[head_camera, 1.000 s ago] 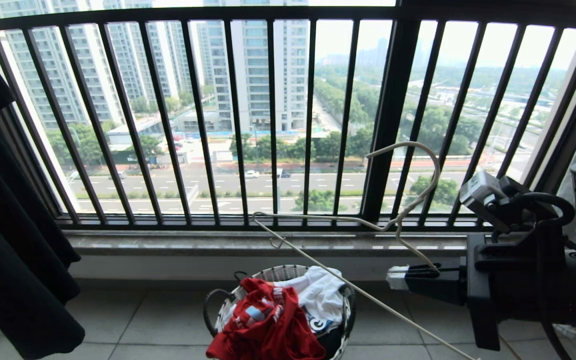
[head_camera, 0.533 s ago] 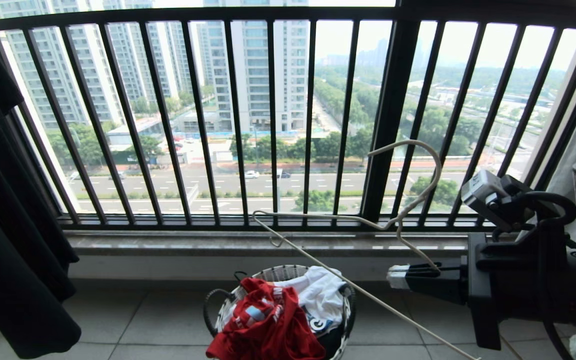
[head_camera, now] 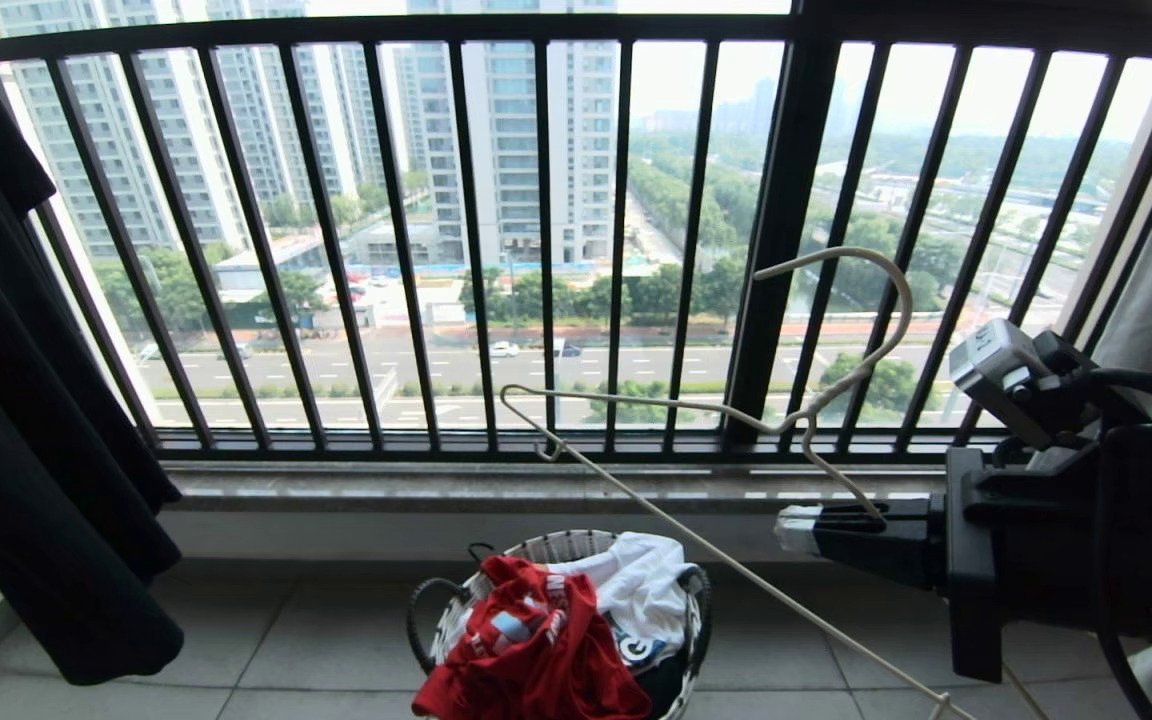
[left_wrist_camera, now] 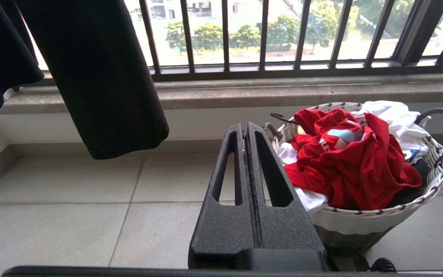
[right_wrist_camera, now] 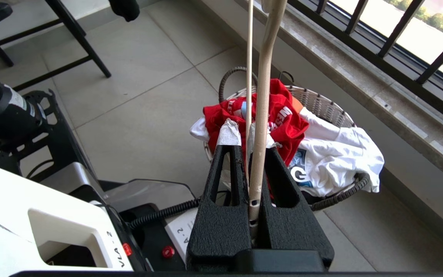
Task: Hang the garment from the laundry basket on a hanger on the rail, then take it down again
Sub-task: Pick up clothes from the basket
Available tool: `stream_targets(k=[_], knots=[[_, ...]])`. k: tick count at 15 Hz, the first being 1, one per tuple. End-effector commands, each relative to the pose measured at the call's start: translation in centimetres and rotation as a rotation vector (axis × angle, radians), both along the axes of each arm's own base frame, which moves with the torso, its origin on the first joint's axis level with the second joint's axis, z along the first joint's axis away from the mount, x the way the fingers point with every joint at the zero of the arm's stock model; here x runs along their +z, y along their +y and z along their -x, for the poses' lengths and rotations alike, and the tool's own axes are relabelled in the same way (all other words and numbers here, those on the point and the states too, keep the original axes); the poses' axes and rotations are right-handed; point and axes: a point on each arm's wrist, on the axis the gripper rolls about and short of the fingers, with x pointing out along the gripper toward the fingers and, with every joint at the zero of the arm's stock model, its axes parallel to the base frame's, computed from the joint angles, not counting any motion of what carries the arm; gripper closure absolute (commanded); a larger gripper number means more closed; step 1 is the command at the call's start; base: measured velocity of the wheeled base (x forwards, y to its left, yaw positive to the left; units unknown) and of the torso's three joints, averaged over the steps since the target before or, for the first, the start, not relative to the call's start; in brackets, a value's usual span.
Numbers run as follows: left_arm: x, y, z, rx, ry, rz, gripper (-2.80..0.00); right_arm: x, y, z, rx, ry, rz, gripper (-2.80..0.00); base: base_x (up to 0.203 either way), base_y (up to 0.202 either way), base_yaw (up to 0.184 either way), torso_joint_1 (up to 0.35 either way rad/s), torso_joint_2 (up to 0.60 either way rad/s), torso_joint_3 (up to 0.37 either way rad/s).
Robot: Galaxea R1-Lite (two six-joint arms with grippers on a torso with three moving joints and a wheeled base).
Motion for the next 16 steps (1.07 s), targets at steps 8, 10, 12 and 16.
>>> stream_targets(k=[8, 10, 12, 16], knots=[[0.02, 0.00, -0.01, -0.001, -0.001, 0.000, 0.00, -0.01, -0.09, 0.17, 0.004, -0.004, -0.002, 0.00, 0.000, 0.000, 0.000, 0.001, 0.00, -0.105], [0.02, 0.00, -0.01, -0.001, -0.001, 0.000, 0.00, 0.11, -0.17, 0.28, 0.004, -0.009, -0.006, 0.00, 0.000, 0.000, 0.000, 0.001, 0.00, -0.196], [0.02, 0.00, -0.01, -0.001, -0.001, 0.000, 0.00, 0.11, -0.18, 0.27, 0.002, -0.008, -0.006, 0.00, 0.000, 0.000, 0.000, 0.002, 0.00, -0.196], [0.02, 0.00, -0.01, -0.001, -0.001, 0.000, 0.00, 0.11, -0.18, 0.27, 0.002, -0.008, -0.006, 0.00, 0.000, 0.000, 0.000, 0.002, 0.00, -0.201]])
